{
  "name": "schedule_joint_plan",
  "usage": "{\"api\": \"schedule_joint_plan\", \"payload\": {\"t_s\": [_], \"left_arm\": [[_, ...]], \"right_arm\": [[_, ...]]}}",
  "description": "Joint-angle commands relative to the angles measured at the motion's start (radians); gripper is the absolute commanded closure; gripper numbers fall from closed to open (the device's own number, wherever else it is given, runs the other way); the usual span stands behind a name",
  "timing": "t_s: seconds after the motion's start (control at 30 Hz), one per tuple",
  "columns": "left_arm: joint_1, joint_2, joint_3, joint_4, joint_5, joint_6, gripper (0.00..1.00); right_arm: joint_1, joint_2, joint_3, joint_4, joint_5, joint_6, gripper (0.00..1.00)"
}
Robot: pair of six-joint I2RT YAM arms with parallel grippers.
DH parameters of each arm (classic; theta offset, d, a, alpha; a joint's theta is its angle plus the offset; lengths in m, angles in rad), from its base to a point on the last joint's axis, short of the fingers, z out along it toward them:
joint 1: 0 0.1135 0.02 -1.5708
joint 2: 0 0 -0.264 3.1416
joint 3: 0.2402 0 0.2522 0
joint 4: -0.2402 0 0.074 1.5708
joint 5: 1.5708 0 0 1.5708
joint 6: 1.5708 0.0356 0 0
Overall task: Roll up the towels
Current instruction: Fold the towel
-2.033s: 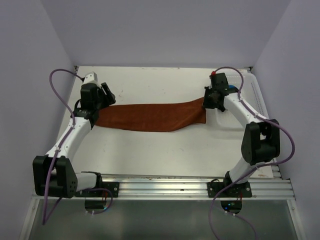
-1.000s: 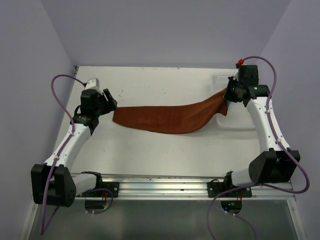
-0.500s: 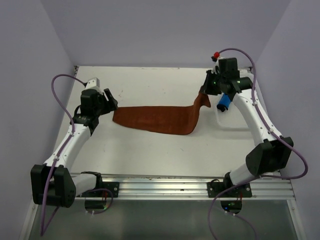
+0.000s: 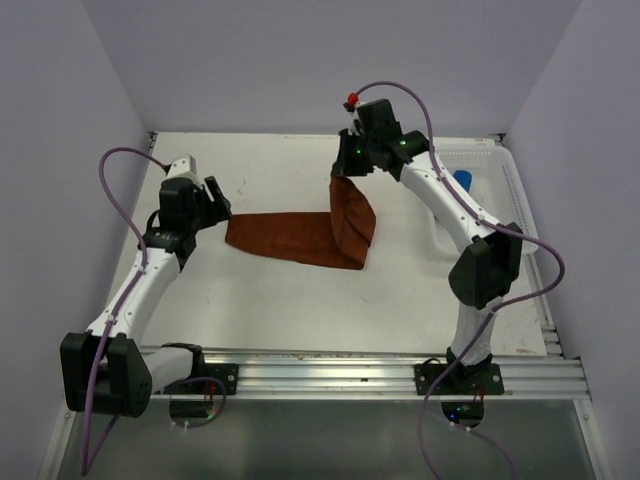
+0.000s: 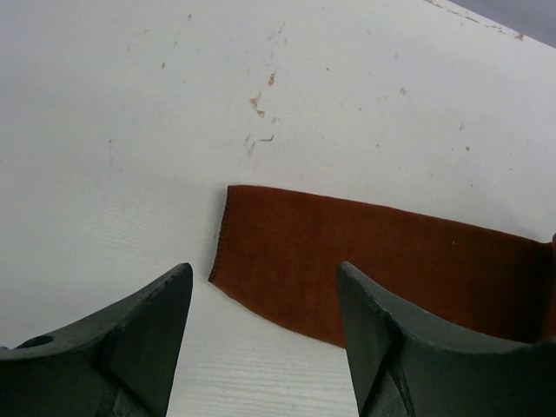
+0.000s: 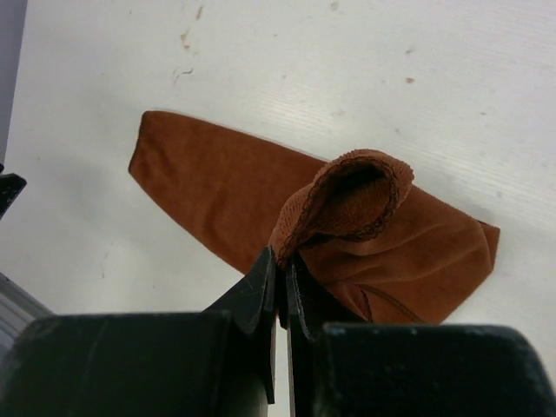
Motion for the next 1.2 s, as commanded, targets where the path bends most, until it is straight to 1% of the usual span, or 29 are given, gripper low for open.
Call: {"api": "schedule_joint_plan", "payload": {"t_s": [0.0,0.03,0.13,0.27,0.43,0.57,0.93,1.17], "left_arm": [[0.005,-0.039,0.039,0.006,-0.039,0.021,0.29],[0.004,-0.039,0.038,0.006,-0.041,0.021,0.29],[0.005,-0.047,0.039,-0.005,-0.05,0.016,0.29],[0.005,-0.053,0.036,-0.01,-0.053,0.009,0.29],[0.005,-0.052,0.036,-0.013,-0.052,-0.002,0.29],[0.005,-0.056,0.038,-0.019,-0.059,-0.007,0.29],[0.002,-0.065,0.041,-0.03,-0.078,-0.017,0.29],[0.004,-0.067,0.038,-0.03,-0.079,-0.017,0.29]], "right_arm": [[0.073,0.09,0.134,-0.027,-0.006,0.024,1.0],[0.1,0.134,0.18,-0.033,-0.006,0.026,1.0],[0.149,0.197,0.258,-0.045,-0.006,0.038,1.0],[0.192,0.314,0.352,-0.058,-0.018,0.06,1.0],[0.228,0.4,0.455,-0.045,-0.045,0.096,1.0],[0.246,0.432,0.486,-0.018,-0.07,0.116,1.0],[0.288,0.46,0.472,0.091,-0.139,0.196,1.0],[0.292,0.512,0.469,0.155,-0.18,0.241,1.0]]}}
